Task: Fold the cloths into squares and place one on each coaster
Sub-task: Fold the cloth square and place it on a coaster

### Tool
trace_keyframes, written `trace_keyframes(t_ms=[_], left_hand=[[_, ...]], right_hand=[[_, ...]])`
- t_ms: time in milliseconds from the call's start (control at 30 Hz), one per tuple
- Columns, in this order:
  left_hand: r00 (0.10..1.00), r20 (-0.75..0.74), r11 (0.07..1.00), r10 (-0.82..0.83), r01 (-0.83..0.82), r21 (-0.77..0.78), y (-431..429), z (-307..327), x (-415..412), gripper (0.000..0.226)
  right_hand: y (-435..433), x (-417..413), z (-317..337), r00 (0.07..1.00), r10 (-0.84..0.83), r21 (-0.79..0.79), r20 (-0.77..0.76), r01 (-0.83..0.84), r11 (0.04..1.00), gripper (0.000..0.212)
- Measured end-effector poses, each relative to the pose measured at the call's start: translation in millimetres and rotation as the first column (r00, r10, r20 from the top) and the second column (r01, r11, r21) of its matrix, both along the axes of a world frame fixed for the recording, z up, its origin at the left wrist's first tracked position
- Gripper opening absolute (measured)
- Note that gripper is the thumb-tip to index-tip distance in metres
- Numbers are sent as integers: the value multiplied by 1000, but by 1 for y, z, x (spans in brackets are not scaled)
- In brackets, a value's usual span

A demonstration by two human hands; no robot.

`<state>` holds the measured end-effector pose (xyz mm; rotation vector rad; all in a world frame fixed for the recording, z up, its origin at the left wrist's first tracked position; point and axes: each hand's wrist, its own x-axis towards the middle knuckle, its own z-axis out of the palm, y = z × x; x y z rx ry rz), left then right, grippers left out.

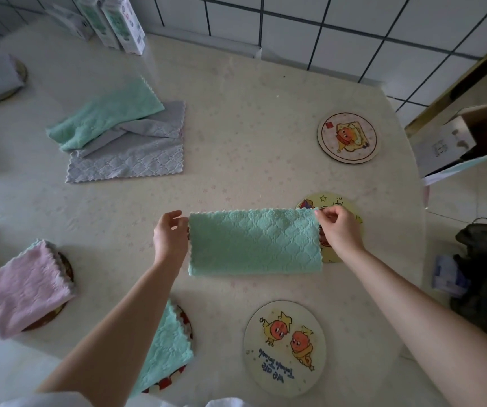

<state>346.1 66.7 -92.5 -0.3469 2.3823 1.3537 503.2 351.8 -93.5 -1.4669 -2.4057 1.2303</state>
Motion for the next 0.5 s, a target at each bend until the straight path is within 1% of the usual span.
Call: trace_keyframes(t_ms=[67, 133, 167, 200, 233, 267, 300, 333, 367, 400, 433, 500], left_hand=[[991, -115, 996, -65, 58, -68, -2, 10, 16, 30], [937, -250, 960, -242, 193, -205, -4, 16, 40, 35], [884, -298, 921, -360, 286, -266, -5, 16, 56, 38], [806, -329, 861, -493, 397, -319, -7, 15, 72, 42], [701, -336, 772, -630, 514, -374, -8, 11, 88, 46], [571, -325, 656, -754, 619, -433, -10, 7, 103, 50], [437, -301, 530, -848, 693, -489, -10, 2, 116, 54], [322, -260, 414, -910, 732, -542, -10, -4, 128, 57], [243, -214, 323, -946, 744, -585, -9, -8, 136, 61], [191, -171, 256, -967, 742, -619, -9, -12, 140, 64], [163, -133, 210, -978, 732, -648, -10, -15, 141, 67], [166, -65, 165, -984, 712, -682, -16, -20, 138, 70]], right_hand=[[-6, 12, 6, 997, 72, 106, -7, -71, 992, 19], [-18, 29, 13, 978, 209, 276, -24, -195, 941, 23], [-27, 39, 16, 952, 305, 360, -7, -282, 889, 27], [-38, 48, 17, 911, 412, 416, 27, -385, 824, 32], [-51, 55, 17, 855, 515, 436, 63, -487, 756, 37], [-64, 60, 16, 795, 598, 436, 97, -574, 693, 43], [-77, 64, 13, 738, 662, 435, 127, -641, 632, 49], [-87, 67, 8, 690, 707, 435, 158, -691, 577, 56], [-96, 69, 3, 649, 735, 427, 194, -731, 533, 63], [-102, 71, 0, 616, 752, 411, 235, -764, 497, 71], [-105, 73, -4, 591, 759, 395, 274, -789, 471, 78], [-103, 78, -8, 564, 756, 356, 333, -817, 453, 86]])
